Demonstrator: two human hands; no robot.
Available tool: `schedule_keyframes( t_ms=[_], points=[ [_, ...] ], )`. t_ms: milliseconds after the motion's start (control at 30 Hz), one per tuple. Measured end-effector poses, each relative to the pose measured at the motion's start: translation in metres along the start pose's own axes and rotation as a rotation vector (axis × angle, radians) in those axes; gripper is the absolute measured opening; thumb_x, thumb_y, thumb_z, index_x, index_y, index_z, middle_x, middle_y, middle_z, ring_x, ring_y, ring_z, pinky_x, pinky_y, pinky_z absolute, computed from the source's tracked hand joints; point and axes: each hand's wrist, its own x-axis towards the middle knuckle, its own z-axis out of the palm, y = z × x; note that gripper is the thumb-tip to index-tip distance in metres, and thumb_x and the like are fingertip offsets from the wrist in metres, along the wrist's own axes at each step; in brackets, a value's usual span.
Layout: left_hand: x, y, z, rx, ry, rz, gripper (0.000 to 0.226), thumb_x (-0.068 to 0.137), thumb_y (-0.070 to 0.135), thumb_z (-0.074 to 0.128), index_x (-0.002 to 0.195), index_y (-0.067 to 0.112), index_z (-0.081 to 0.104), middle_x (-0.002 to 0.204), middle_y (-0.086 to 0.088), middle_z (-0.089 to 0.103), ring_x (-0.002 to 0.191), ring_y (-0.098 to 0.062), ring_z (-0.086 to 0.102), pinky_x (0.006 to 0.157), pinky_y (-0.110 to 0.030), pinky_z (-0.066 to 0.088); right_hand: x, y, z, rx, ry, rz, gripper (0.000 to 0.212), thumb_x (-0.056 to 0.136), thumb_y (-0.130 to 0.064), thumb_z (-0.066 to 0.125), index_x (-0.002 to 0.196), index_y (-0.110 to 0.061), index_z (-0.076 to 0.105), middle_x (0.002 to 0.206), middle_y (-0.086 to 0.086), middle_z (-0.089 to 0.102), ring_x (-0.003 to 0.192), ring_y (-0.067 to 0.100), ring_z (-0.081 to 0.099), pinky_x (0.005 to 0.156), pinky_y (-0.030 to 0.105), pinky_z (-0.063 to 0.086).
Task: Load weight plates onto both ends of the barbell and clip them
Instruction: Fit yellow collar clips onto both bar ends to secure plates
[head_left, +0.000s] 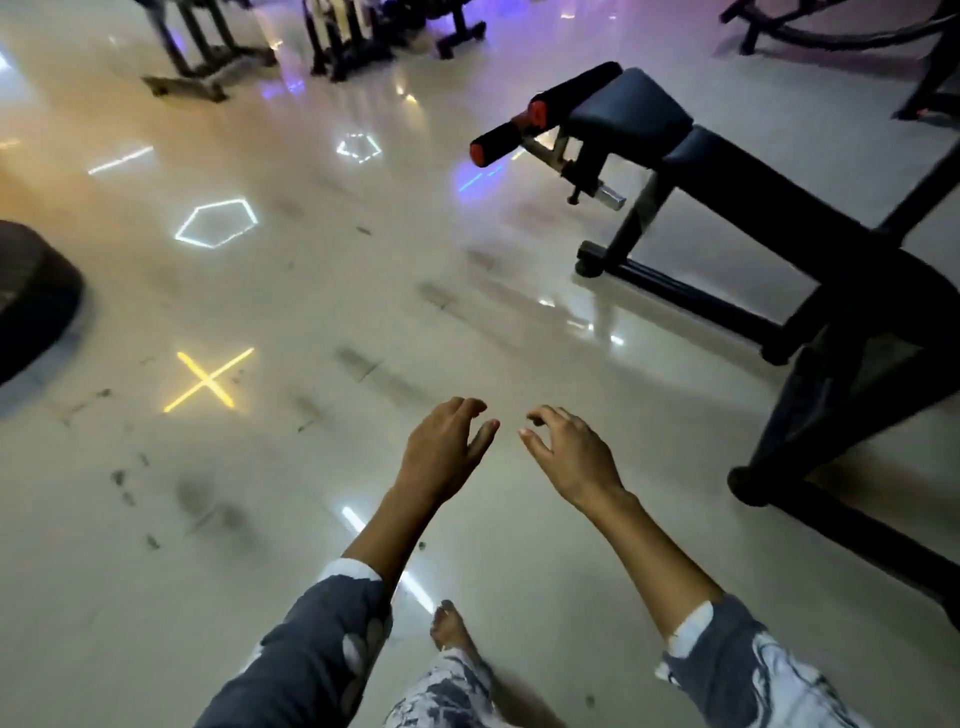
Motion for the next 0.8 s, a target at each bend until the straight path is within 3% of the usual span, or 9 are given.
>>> schedule_keyframes(
  t_ms=[233, 467, 800],
  points=[
    [0.066, -0.132, -0.041, 0.039, -0.068, -0.142, 0.041, 0.096, 0.04, 0.043, 0.125, 0.013, 0.051, 0.122, -0.007, 0.059, 0.111, -0.023, 0.054, 0.084, -0.034, 0.045, 0.123, -0.082, 0.068, -0.066, -0.182, -0.057, 0.035, 0.095, -0.033, 0.046, 0.122, -0.013, 0.053, 0.125, 0.006, 0.06, 0.114, 0.024, 0.055, 0.09, 0.032, 0.044],
    [0.17, -0.203, -0.052, 0.027, -0.149, -0.175, 0.04, 0.096, 0.041, 0.042, 0.125, 0.014, 0.051, 0.124, -0.006, 0.058, 0.112, -0.021, 0.054, 0.086, -0.034, 0.045, 0.247, -0.104, 0.092, -0.106, -0.25, -0.056, 0.035, 0.095, -0.033, 0.045, 0.123, -0.015, 0.053, 0.127, 0.005, 0.059, 0.115, 0.024, 0.054, 0.092, 0.032, 0.043],
    [0.435, -0.289, -0.084, 0.083, -0.188, -0.187, 0.039, 0.096, 0.041, 0.042, 0.125, 0.016, 0.05, 0.123, -0.003, 0.058, 0.111, -0.02, 0.054, 0.086, -0.032, 0.044, 0.528, -0.12, 0.079, -0.025, -0.238, -0.01, 0.034, 0.095, -0.033, 0.045, 0.122, -0.014, 0.053, 0.127, 0.003, 0.059, 0.113, 0.022, 0.055, 0.09, 0.032, 0.045]
  ],
)
